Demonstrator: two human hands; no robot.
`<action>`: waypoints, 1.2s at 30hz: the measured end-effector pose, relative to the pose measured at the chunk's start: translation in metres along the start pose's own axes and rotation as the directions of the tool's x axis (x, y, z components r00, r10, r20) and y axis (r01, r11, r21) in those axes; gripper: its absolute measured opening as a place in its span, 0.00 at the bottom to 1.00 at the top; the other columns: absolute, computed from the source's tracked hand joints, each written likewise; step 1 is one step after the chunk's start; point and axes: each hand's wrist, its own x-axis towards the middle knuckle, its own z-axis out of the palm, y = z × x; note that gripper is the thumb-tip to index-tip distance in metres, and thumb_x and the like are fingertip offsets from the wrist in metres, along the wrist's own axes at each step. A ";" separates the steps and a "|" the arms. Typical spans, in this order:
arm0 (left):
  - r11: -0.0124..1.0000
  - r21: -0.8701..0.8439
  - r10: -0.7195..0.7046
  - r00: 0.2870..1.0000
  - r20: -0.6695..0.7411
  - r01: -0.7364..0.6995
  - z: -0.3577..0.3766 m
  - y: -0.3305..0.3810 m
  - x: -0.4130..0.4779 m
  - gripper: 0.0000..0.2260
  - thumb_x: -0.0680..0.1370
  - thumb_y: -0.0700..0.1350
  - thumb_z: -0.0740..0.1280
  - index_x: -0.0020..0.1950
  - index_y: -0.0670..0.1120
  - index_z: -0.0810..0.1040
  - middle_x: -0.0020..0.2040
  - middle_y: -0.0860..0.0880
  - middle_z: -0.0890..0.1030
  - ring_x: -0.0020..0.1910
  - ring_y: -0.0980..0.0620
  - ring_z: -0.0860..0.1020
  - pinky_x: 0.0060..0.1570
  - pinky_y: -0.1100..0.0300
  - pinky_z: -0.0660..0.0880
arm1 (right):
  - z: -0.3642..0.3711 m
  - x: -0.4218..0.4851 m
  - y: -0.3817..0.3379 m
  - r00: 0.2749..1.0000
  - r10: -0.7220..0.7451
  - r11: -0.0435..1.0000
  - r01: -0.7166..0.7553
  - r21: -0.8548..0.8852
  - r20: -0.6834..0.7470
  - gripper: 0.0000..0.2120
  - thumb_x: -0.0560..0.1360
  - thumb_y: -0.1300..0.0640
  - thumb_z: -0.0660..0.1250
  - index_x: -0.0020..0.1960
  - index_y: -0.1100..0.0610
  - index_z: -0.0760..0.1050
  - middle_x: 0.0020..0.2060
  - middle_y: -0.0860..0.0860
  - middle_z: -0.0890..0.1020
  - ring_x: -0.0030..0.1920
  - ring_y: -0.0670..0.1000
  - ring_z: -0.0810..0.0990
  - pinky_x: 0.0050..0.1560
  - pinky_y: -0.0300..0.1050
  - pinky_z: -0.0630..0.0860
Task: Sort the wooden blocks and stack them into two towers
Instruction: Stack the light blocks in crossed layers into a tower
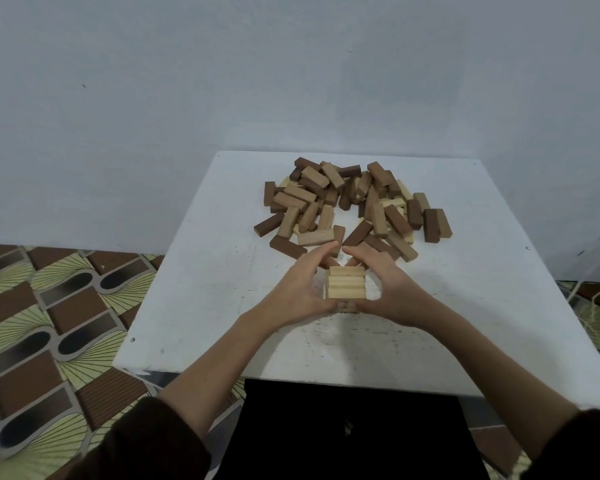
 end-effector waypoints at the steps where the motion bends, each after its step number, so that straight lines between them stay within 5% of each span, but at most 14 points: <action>1: 1.000 -0.017 -0.016 1.000 0.002 0.016 0.000 0.000 0.000 0.40 0.66 0.42 0.77 0.74 0.48 0.61 0.56 0.55 0.74 0.59 0.58 0.72 0.62 0.63 0.66 | -0.001 0.000 0.001 1.000 0.015 1.000 -0.016 0.011 0.016 0.36 0.66 0.57 0.77 0.67 0.48 0.60 0.53 0.48 0.73 0.55 0.29 0.64 0.53 0.20 0.59; 5: 0.990 -0.111 -0.090 0.996 -0.004 0.089 0.003 -0.002 -0.002 0.41 0.67 0.40 0.77 0.74 0.49 0.60 0.54 0.57 0.74 0.58 0.61 0.72 0.59 0.70 0.66 | 0.000 -0.001 0.002 0.995 0.095 0.991 -0.097 0.095 0.032 0.37 0.67 0.59 0.76 0.66 0.43 0.58 0.54 0.46 0.72 0.56 0.30 0.65 0.53 0.22 0.62; 9: 0.972 -0.210 -0.113 0.994 -0.003 0.110 0.006 -0.005 -0.006 0.45 0.65 0.46 0.78 0.76 0.52 0.57 0.65 0.53 0.70 0.66 0.61 0.67 0.55 0.78 0.65 | 0.004 -0.008 0.000 0.984 0.174 0.970 -0.177 0.166 0.031 0.45 0.64 0.57 0.78 0.72 0.47 0.54 0.59 0.46 0.67 0.59 0.37 0.65 0.60 0.32 0.64; 13: 0.966 -0.224 -0.139 0.990 -0.019 0.131 0.017 -0.002 -0.014 0.47 0.65 0.54 0.75 0.76 0.52 0.51 0.75 0.56 0.56 0.73 0.61 0.55 0.69 0.62 0.60 | 0.016 -0.015 -0.009 0.955 0.297 0.916 -0.278 0.288 -0.023 0.46 0.62 0.46 0.76 0.72 0.48 0.54 0.64 0.46 0.62 0.67 0.47 0.60 0.67 0.46 0.62; 17: 0.984 -0.132 -0.135 0.986 -0.095 0.122 0.037 0.000 -0.019 0.42 0.68 0.50 0.70 0.75 0.54 0.48 0.64 0.65 0.54 0.71 0.54 0.58 0.68 0.47 0.65 | 0.037 -0.023 -0.015 0.917 0.384 0.881 -0.329 0.341 -0.106 0.50 0.61 0.33 0.66 0.75 0.52 0.51 0.71 0.49 0.59 0.72 0.50 0.57 0.71 0.55 0.59; 20: 0.991 -0.074 -0.119 0.985 -0.122 0.111 0.043 -0.003 -0.021 0.42 0.66 0.49 0.72 0.72 0.62 0.49 0.58 0.71 0.56 0.70 0.50 0.61 0.63 0.43 0.70 | 0.043 -0.024 -0.018 0.922 0.356 0.911 -0.306 0.276 -0.151 0.49 0.64 0.32 0.61 0.76 0.54 0.48 0.74 0.50 0.56 0.73 0.49 0.54 0.73 0.56 0.56; 25: 0.996 -0.009 -0.092 0.986 -0.136 0.092 0.044 -0.001 -0.024 0.46 0.69 0.49 0.70 0.77 0.45 0.44 0.75 0.48 0.52 0.75 0.50 0.52 0.72 0.45 0.58 | 0.046 -0.025 -0.015 0.932 0.332 0.928 -0.296 0.227 -0.144 0.47 0.68 0.32 0.57 0.77 0.56 0.45 0.72 0.44 0.55 0.71 0.41 0.51 0.73 0.50 0.53; 36: 0.995 0.048 -0.078 0.988 -0.131 0.085 0.043 0.001 -0.025 0.44 0.70 0.50 0.67 0.77 0.44 0.43 0.77 0.46 0.51 0.76 0.48 0.50 0.72 0.43 0.57 | 0.051 -0.024 -0.010 0.943 0.307 0.944 -0.283 0.171 -0.132 0.44 0.70 0.34 0.53 0.77 0.56 0.44 0.75 0.47 0.53 0.72 0.43 0.50 0.73 0.48 0.52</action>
